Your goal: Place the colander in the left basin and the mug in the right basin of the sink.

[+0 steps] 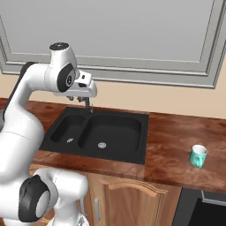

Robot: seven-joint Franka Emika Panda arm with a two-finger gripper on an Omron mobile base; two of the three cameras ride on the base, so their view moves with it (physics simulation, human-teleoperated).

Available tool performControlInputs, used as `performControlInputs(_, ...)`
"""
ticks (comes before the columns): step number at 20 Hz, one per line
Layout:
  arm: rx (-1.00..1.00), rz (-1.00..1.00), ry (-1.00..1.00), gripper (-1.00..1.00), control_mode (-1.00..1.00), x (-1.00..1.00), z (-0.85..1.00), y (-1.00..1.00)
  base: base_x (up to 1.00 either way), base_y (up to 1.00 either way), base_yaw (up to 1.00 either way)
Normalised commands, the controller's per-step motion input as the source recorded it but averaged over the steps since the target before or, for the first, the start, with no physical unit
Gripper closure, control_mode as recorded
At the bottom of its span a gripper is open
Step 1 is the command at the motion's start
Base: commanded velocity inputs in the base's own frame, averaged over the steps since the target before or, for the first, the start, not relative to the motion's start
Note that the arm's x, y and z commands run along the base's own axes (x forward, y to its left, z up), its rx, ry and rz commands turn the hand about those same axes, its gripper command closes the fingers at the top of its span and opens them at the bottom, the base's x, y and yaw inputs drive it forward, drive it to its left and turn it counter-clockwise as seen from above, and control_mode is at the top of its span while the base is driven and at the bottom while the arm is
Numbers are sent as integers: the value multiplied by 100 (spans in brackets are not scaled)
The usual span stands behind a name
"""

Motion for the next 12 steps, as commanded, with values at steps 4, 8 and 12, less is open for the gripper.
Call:
performControlInputs(4,0,0,0,-100,-100,-6,0,-3,0,0,0)
performControlInputs(8,0,0,0,-100,-100,-14,0,-9,0,0,0)
performControlInputs(12,2,0,0,-100,-100,-21,0,-21,0,0,0)
